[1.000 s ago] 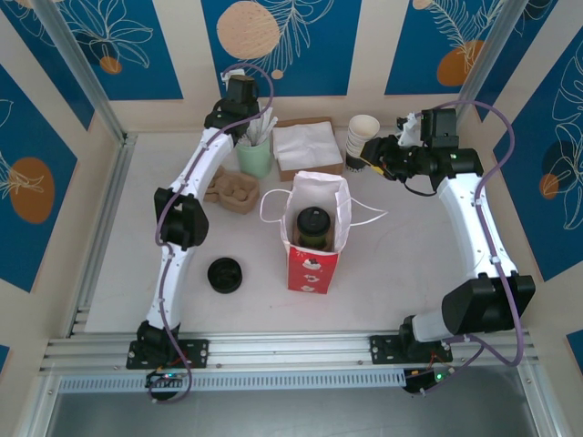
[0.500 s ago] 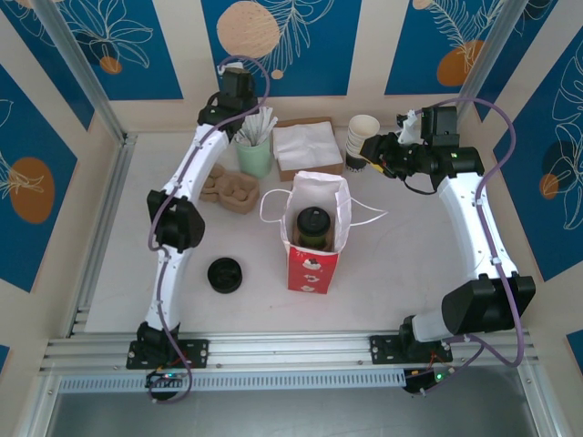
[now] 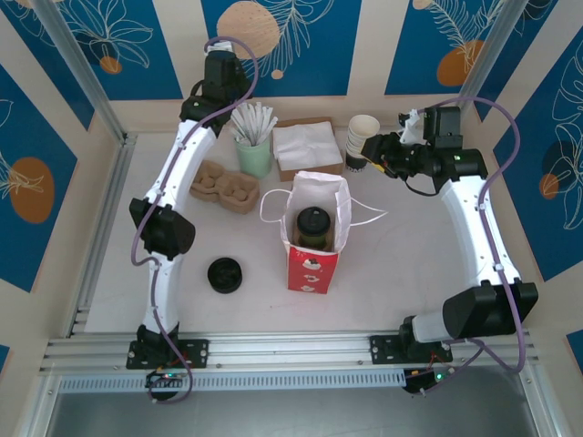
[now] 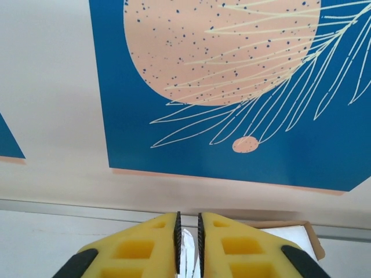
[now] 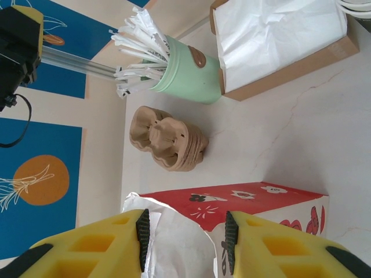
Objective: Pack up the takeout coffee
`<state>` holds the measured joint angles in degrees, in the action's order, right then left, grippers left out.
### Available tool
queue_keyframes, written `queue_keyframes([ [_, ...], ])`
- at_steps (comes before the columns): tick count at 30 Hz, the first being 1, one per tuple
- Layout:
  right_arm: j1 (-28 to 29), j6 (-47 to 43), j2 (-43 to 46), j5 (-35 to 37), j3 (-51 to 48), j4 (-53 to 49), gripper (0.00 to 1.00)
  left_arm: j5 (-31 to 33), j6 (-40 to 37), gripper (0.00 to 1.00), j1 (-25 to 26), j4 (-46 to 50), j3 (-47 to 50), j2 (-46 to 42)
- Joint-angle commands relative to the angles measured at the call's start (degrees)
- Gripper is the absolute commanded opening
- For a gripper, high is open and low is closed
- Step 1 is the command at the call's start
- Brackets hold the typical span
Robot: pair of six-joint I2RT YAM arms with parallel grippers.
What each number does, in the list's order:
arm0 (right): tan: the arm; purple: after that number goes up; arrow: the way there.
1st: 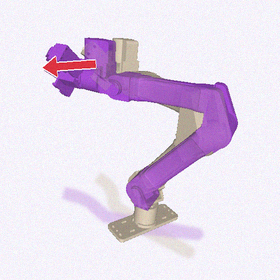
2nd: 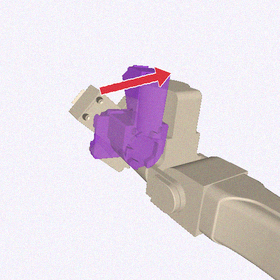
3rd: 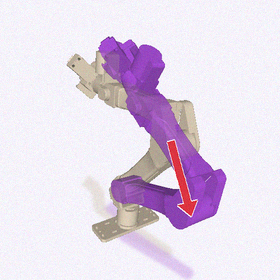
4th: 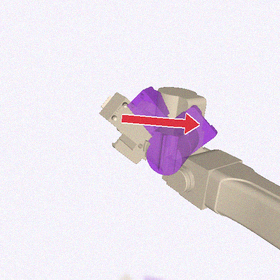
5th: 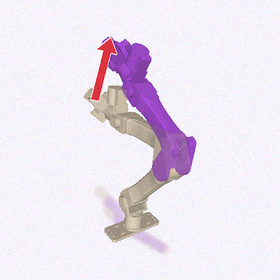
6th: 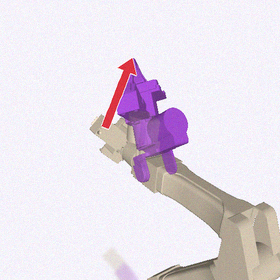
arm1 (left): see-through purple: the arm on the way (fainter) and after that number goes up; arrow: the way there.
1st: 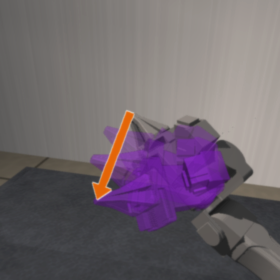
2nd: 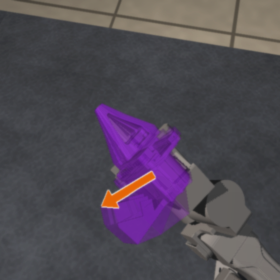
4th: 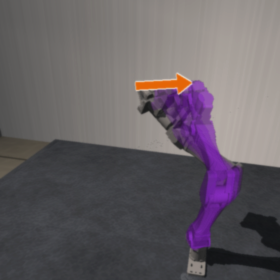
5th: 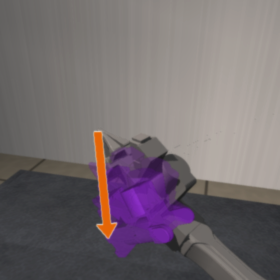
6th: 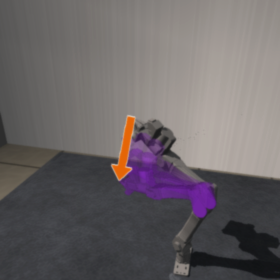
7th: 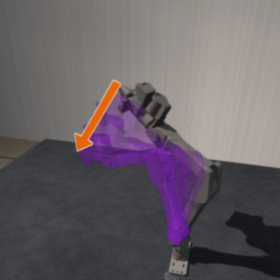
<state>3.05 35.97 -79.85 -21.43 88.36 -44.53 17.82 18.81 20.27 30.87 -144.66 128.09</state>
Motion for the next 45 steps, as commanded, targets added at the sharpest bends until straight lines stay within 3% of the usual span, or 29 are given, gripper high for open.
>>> queue_keyframes([
  [1,0.42,-0.64,1.74,-1.52,-0.42,-0.15,0.42,-0.26,-0.92,0.19,-0.07,0.36,0.82,-0.55],
  [5,0.46,-0.50,1.80,-1.60,-0.80,-0.11,0.42,-0.68,-0.79,0.22,-0.10,0.66,0.78,1.07],
  [9,0.45,-0.81,1.72,-1.31,-0.71,-0.25,0.42,-0.26,0.70,0.34,-0.31,0.94,0.61,2.90],
  [23,0.47,-0.86,0.62,-1.60,-1.33,0.06,0.42,0.15,4.30,0.51,-1.19,3.49,-3.08,8.77],
  [31,0.34,-1.05,0.53,-1.50,-2.22,0.32,0.43,1.29,4.66,0.50,-1.37,3.06,-4.40,11.02],
  [45,0.02,-1.10,0.05,-1.77,-3.19,0.90,0.43,2.61,3.52,0.33,-1.46,1.56,-6.78,14.19],
])
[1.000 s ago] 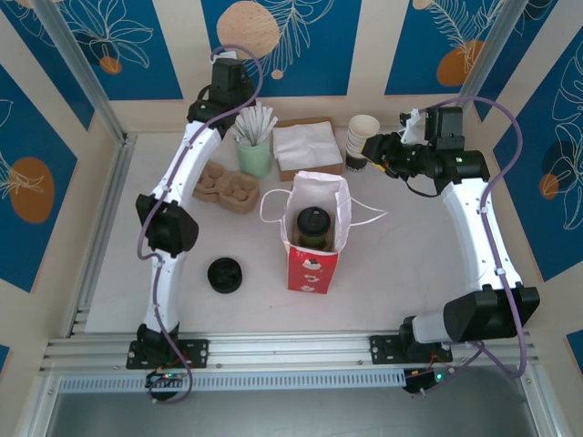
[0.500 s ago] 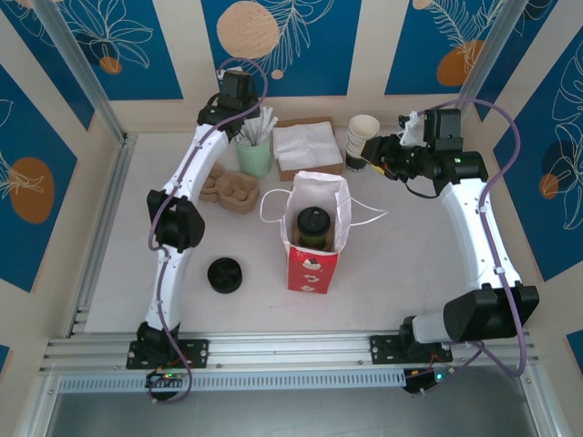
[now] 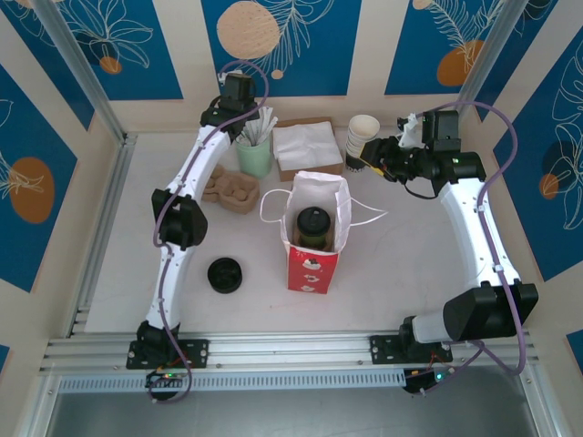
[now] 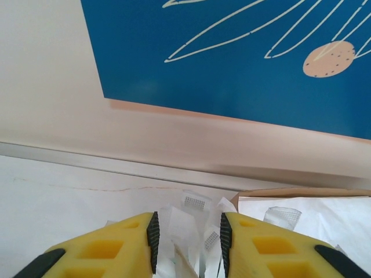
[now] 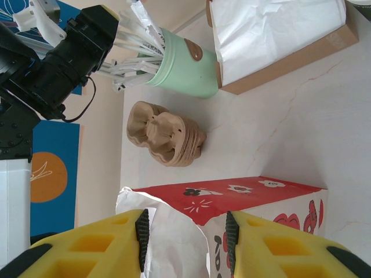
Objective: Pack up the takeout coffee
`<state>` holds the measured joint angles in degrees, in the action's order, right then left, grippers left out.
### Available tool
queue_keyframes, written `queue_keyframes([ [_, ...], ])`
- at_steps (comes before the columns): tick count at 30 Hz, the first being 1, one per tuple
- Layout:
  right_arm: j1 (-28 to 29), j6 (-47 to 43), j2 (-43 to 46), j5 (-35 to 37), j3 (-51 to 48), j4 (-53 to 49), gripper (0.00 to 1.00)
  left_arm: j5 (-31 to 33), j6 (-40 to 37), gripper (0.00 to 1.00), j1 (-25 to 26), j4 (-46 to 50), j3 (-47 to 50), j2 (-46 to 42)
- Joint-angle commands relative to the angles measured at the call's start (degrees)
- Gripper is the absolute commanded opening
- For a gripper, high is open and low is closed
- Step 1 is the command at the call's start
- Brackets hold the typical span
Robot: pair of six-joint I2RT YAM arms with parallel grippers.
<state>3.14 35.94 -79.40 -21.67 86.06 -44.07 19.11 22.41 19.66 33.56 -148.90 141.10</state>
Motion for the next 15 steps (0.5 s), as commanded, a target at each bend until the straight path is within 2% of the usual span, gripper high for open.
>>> queue_keyframes([
  [1,-0.06,-1.05,-0.47,-1.53,-0.89,0.39,0.43,1.31,-0.06,0.30,-0.85,-1.25,-2.54,1.26],
  [6,-0.15,-1.05,-0.74,-1.62,-0.71,0.48,0.43,1.19,-0.17,0.23,-0.85,-1.74,-2.58,1.37],
  [13,-0.24,-1.09,-0.63,-1.71,-0.47,0.31,0.43,0.17,-0.35,0.00,-0.83,-1.67,-2.62,0.17],
  [15,-0.31,-1.07,-0.63,-1.71,-0.54,0.31,0.43,-0.50,-0.65,0.00,-0.85,-1.66,-2.62,-0.65],
])
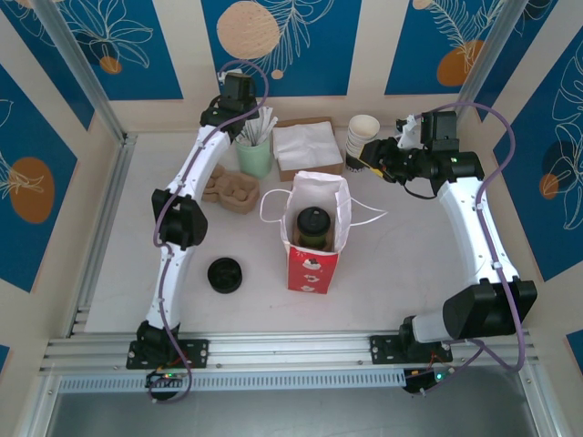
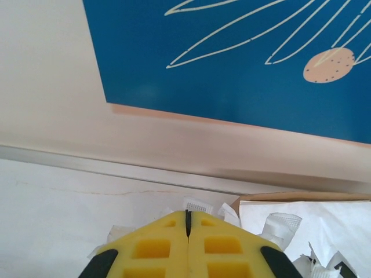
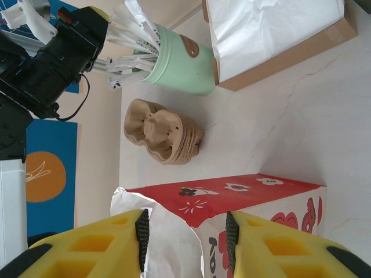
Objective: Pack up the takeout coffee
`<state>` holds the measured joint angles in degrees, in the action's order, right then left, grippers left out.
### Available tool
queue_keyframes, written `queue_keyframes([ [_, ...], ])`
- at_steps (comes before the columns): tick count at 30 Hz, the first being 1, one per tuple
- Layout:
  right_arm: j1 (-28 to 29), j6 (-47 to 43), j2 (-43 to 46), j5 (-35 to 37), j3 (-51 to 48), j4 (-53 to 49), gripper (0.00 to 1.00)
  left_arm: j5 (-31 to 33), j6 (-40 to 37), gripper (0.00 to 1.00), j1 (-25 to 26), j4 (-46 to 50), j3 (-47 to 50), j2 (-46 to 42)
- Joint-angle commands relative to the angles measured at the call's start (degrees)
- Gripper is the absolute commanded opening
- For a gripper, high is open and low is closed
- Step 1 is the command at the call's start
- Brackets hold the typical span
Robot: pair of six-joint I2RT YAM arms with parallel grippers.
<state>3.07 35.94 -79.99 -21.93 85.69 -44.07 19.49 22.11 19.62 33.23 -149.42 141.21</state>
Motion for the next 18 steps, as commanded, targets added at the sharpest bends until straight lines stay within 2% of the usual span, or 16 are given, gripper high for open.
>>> queue_keyframes([
  [1,-0.26,-1.14,0.00,-1.53,-0.17,0.22,0.43,-1.08,-0.27,0.00,-0.81,-1.17,-2.10,-1.27],
  [18,-0.35,-0.27,2.22,-2.32,0.43,0.42,0.43,-8.66,-2.67,0.00,1.01,1.66,-1.75,-15.23],
])
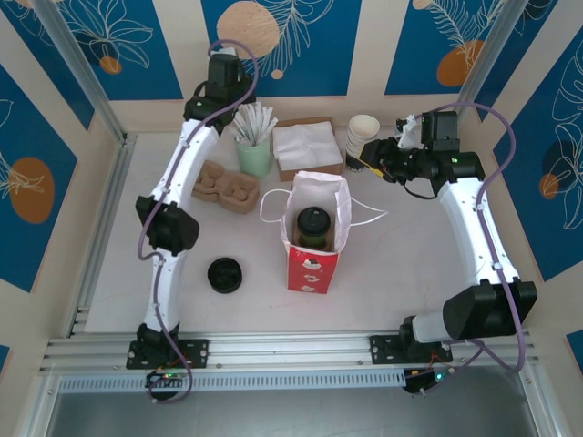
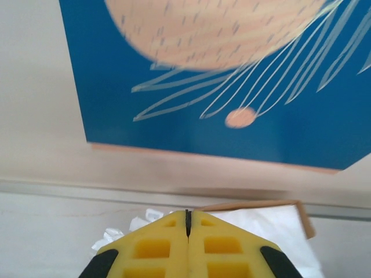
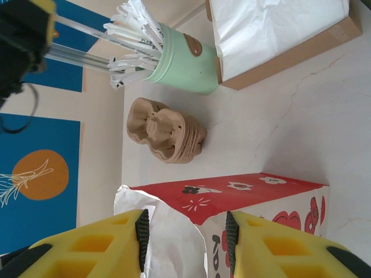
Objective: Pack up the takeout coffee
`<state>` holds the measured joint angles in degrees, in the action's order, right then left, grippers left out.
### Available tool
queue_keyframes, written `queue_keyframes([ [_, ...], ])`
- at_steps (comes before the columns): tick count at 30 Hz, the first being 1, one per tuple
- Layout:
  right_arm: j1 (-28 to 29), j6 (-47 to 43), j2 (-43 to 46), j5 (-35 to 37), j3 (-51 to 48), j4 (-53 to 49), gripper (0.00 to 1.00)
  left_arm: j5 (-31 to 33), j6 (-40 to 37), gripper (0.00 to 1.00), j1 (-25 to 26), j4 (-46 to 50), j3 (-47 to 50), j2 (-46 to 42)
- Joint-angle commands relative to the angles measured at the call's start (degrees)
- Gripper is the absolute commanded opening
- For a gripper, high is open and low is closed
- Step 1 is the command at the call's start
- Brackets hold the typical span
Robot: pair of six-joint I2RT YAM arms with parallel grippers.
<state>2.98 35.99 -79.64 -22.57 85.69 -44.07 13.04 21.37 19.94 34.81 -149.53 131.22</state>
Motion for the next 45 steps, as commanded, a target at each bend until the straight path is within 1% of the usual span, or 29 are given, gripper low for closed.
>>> queue_keyframes([
  [1,-0.26,-0.12,1.94,-1.84,0.44,0.45,0.43,-2.68,-2.24,0.00,0.95,0.17,-1.64,-6.33],
  [7,-0.27,0.10,2.82,-2.18,1.03,0.22,0.43,-4.26,-5.50,0.00,3.67,1.09,-1.64,-13.67],
  [10,-0.43,-0.21,3.39,-1.88,1.49,-0.13,0.43,-6.40,-7.10,0.00,5.87,2.30,-1.64,-17.56],
  [15,-0.95,-0.48,4.05,-1.95,2.62,-0.81,0.43,-9.95,-9.91,0.00,11.88,4.63,-1.13,-23.73],
  [20,-1.62,-1.27,4.48,-2.10,4.21,-2.17,0.43,-15.84,-8.97,0.00,17.47,4.74,4.28,-30.08],
  [25,-2.78,-1.80,5.41,-2.31,4.01,-2.54,0.43,-19.58,-7.43,0.00,22.52,3.89,13.26,-36.69],
  [29,-3.29,-1.61,6.14,-2.66,3.23,-2.42,0.43,-22.61,-4.96,0.00,25.27,0.27,24.84,-41.88],
  [39,-3.43,-1.10,7.98,-3.21,0.12,-1.27,0.43,-26.85,0.97,0.00,28.58,-9.28,53.45,-50.90],
  [42,-3.42,-0.92,8.18,-3.35,-0.63,-0.85,0.43,-27.45,2.32,0.00,28.90,-12.48,60.91,-53.11],
  [45,-3.42,-0.92,8.27,-3.62,-1.12,-0.92,0.43,-27.44,3.19,0.00,29.42,-14.02,66.25,-54.55],
])
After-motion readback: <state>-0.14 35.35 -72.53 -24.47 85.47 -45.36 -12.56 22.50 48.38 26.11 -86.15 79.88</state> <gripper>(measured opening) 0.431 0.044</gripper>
